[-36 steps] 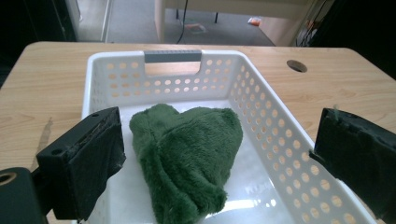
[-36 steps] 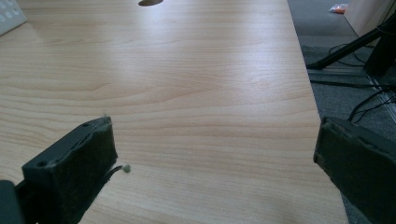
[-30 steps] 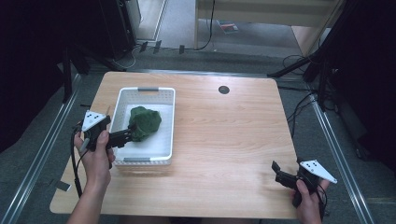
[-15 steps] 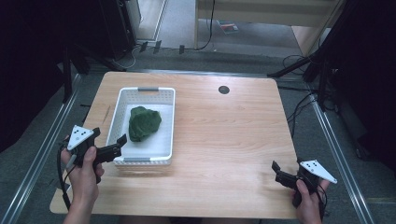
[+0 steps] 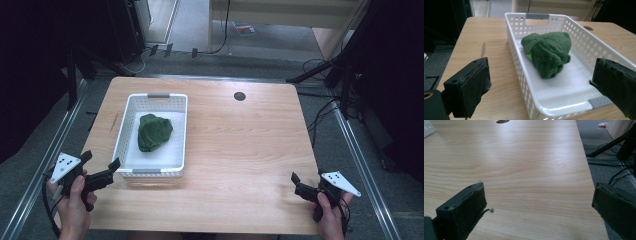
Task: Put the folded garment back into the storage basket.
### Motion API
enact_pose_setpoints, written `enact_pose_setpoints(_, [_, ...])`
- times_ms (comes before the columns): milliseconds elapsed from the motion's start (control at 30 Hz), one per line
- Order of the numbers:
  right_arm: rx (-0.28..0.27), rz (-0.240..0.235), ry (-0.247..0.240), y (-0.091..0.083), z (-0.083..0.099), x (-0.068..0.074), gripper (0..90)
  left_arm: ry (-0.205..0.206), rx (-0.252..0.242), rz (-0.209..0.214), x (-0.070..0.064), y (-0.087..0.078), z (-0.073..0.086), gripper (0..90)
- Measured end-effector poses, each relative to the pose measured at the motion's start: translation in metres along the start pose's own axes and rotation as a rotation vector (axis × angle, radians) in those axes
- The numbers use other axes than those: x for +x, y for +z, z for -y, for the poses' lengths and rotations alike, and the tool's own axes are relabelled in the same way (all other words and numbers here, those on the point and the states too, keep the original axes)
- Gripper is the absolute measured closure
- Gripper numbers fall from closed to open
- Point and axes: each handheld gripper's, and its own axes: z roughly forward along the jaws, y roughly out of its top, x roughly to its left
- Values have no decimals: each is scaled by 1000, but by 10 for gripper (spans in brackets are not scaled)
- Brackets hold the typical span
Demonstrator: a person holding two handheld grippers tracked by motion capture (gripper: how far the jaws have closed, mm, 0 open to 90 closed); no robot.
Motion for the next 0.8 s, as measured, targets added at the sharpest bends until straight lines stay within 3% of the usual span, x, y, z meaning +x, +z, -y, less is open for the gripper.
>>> enact_pose_setpoints(533, [0, -1, 10, 0, 0, -1, 0, -47, 7, -72, 40, -19, 40, 24])
enact_pose_setpoints(633, [1, -1, 7, 0, 0, -1, 0, -50, 16, -101, 49, -18, 49, 24])
enact_pose_setpoints(800, [0, 3, 11, 0, 0, -1, 0, -89, 35, -98, 61, -13, 59, 24])
